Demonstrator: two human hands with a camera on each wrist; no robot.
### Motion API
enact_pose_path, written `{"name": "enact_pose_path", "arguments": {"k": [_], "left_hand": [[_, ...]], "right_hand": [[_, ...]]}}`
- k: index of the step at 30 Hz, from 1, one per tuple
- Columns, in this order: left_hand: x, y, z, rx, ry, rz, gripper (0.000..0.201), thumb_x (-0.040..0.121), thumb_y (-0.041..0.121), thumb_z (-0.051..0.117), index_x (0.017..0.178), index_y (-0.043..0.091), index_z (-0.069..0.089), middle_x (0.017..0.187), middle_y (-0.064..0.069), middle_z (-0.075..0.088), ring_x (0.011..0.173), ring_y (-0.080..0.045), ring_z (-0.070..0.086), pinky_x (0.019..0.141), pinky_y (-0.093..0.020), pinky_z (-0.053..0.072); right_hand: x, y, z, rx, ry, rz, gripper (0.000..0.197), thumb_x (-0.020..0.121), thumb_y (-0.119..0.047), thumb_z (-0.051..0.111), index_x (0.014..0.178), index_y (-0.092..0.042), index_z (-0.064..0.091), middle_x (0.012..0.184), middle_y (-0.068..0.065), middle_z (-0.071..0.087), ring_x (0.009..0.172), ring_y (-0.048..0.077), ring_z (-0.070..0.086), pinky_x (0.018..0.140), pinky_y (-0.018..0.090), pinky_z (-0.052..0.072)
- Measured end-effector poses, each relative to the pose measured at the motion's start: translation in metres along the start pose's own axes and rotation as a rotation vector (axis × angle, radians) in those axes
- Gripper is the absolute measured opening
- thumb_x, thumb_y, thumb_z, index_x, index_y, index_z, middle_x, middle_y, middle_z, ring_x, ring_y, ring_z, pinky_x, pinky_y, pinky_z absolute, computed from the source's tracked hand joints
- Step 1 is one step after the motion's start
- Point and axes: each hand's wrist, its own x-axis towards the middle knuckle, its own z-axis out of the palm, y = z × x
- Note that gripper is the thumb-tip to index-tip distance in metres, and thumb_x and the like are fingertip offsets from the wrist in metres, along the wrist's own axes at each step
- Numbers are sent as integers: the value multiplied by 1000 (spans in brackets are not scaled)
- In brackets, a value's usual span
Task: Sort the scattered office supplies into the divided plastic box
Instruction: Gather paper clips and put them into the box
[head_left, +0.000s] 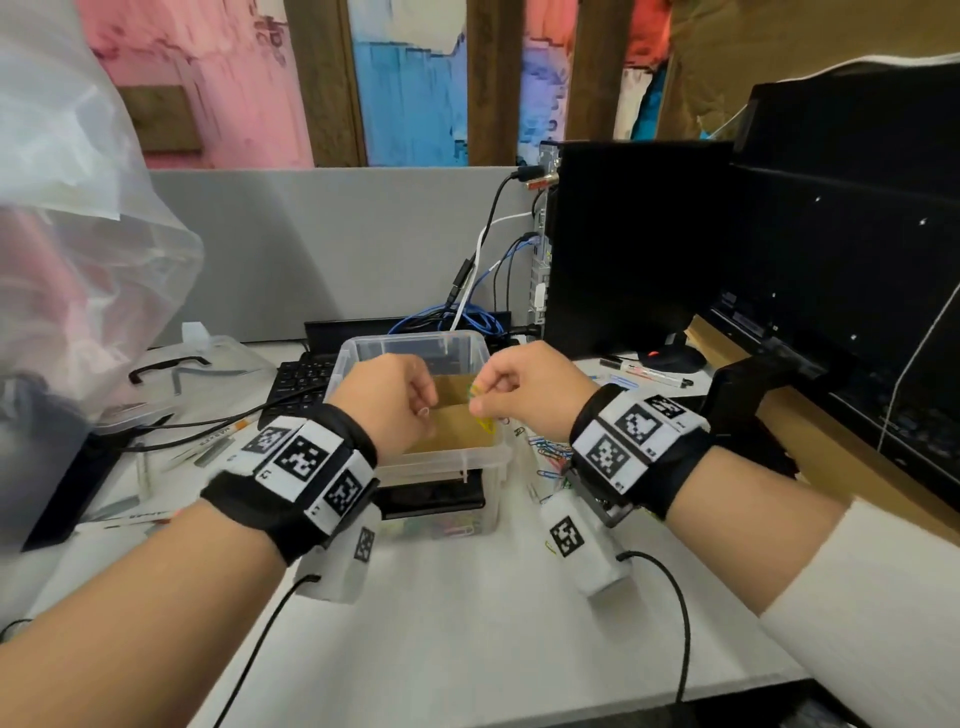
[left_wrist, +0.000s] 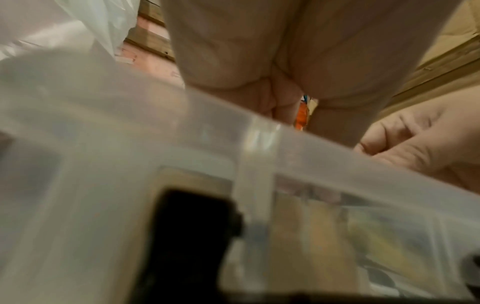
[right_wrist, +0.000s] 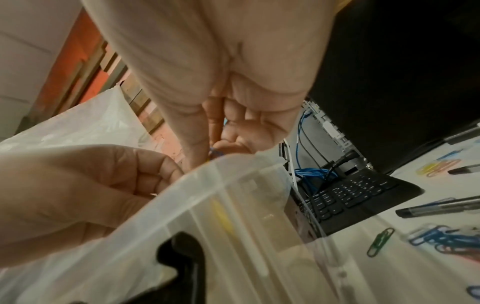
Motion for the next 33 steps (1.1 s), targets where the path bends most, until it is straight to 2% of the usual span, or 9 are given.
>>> {"name": "enact_pose_path", "arguments": {"k": [3, 7, 11, 14, 16, 18, 20, 22, 33], "left_hand": [[-1, -5, 0, -26, -12, -22, 24, 72, 7, 73, 73, 24, 57, 73, 8, 68, 66, -4, 60, 65, -13, 47], [0, 0, 3, -118, 45, -24, 21, 76, 5, 71, 76, 22, 59, 71, 8, 66, 69, -10, 62, 80, -31, 54], [-12, 32, 9, -283, 101, 201, 16, 80, 3, 67, 83, 18, 62, 71, 8, 64, 66, -8, 60, 71, -22, 52], [-26, 66, 23, -273, 5, 408, 10, 84, 11, 66, 89, 19, 63, 78, 8, 63, 69, -3, 58, 63, -10, 46], [-29, 83, 43, -240, -89, 485, 11, 85, 11, 61, 93, 19, 63, 82, 6, 66, 75, -9, 61, 68, -17, 49], [-27, 93, 68, -143, -214, 484, 17, 86, 7, 55, 98, 16, 63, 90, -1, 67, 83, -17, 61, 76, -27, 51], [-24, 99, 91, 74, -371, 407, 24, 88, 3, 50, 108, 12, 61, 107, -8, 64, 98, -24, 60, 83, -29, 48], [-22, 101, 109, 261, -508, 303, 29, 89, 2, 48, 116, 8, 56, 119, -13, 59, 109, -30, 57, 87, -33, 46], [-13, 94, 129, 533, -662, 245, 31, 97, 6, 41, 125, -1, 51, 132, -17, 50, 122, -31, 49, 99, -36, 41]], "right_hand": [[3, 0, 5, 15, 3, 12, 10, 75, -14, 77, 84, -16, 72, 65, -6, 65, 64, 7, 62, 73, 23, 52], [-3, 2, -9, 27, 5, 7, 11, 81, -9, 72, 91, -13, 72, 72, -1, 70, 55, -3, 60, 59, 11, 45], [-20, 13, -34, 41, 93, 70, 7, 83, -7, 69, 90, -7, 70, 69, 1, 68, 60, 6, 64, 48, 5, 39], [-34, 33, -53, -72, 40, 191, 1, 82, -6, 69, 83, -7, 69, 63, -1, 63, 53, 7, 59, 40, 5, 34], [-41, 50, -62, -214, -44, 309, 8, 82, -6, 67, 76, -10, 66, 62, 1, 62, 49, 7, 56, 37, 9, 34], [-47, 70, -65, -351, -89, 432, 7, 83, -8, 67, 77, -12, 65, 71, 2, 67, 56, 9, 63, 44, 14, 46], [-53, 89, -66, -478, -134, 543, 2, 82, -8, 67, 83, -10, 68, 83, 6, 72, 70, 17, 69, 66, 27, 58], [-59, 104, -66, -609, -197, 621, 10, 80, -5, 66, 88, -9, 71, 88, 8, 72, 82, 22, 69, 78, 33, 58], [-67, 129, -39, -778, -309, 550, 23, 86, -21, 63, 108, -13, 67, 112, 3, 65, 106, 20, 60, 92, 26, 49]]}}
